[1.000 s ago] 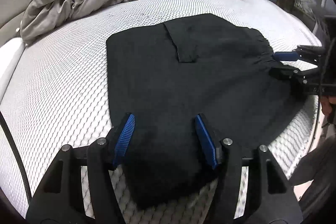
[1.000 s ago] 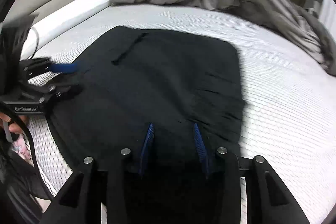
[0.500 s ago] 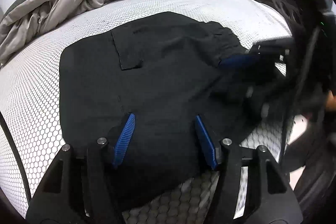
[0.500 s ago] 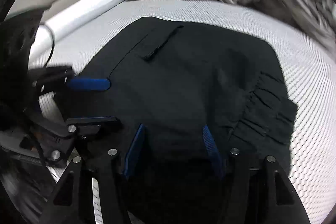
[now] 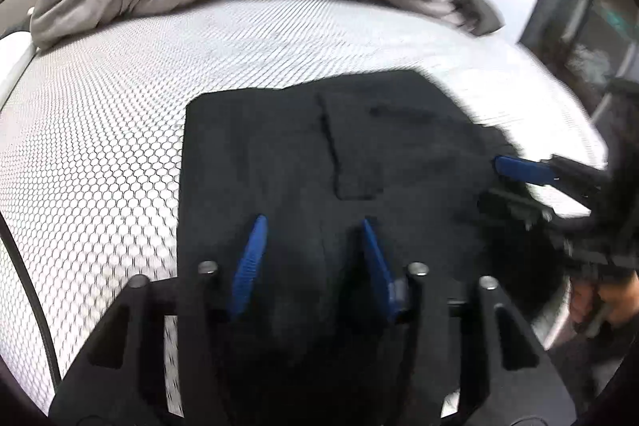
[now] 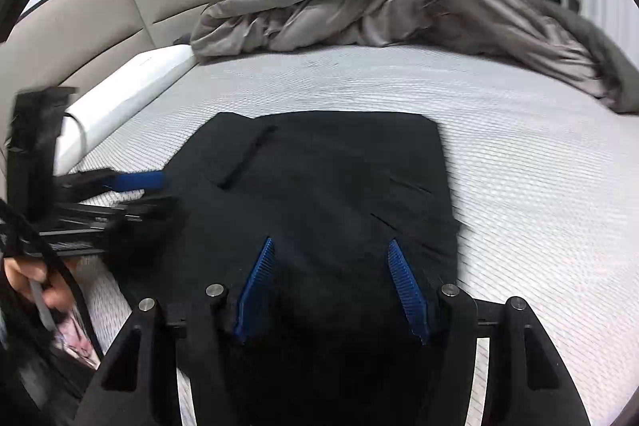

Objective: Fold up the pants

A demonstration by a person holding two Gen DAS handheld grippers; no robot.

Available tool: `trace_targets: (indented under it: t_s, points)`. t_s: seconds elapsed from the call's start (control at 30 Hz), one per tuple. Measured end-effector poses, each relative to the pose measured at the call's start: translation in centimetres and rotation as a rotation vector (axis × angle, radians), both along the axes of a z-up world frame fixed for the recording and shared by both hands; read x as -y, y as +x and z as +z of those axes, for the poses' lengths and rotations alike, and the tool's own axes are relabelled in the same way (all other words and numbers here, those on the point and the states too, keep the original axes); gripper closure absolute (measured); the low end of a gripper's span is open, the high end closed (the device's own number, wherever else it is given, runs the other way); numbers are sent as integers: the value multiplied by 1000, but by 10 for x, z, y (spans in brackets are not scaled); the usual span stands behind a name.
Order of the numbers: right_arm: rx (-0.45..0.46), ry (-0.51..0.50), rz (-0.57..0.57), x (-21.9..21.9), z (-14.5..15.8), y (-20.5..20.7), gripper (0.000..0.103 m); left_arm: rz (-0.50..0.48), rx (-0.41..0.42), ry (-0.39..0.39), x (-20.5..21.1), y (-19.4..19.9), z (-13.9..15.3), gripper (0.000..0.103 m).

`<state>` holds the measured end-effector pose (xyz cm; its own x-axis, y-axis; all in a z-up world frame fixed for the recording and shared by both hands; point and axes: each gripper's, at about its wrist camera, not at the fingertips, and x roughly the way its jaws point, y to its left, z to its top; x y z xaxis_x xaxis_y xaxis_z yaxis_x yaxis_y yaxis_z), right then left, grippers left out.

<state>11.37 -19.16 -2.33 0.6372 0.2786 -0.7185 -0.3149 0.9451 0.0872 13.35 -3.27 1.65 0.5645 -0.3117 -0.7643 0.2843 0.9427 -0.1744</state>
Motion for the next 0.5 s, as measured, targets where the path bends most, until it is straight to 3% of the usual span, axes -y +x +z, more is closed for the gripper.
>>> trace_targets:
  t_s: [0.1,0.17,0.23,0.3,0.37,0.5]
  points:
    - [-29,-85,50,-15,-20,16,44,-21,2,7,-5,3,-2,70]
    - [-66,-114,36,2,-25,32,72,-35,-14,-35,-15,1,-2,71]
    - [-91,-87,13,20,-19,27,78,-39,-20,-39,-21,-4,0,71]
    - [-95,-88,-19,30,-10,16,78,-27,-11,-8,-21,-12,10,71]
    - [-60,-102,-39,30,2,6,74,-52,35,-37,-15,-23,26,71]
    - [-11,-15,-36,11,17,16,73,-9,89,-36,-1,-10,43,71]
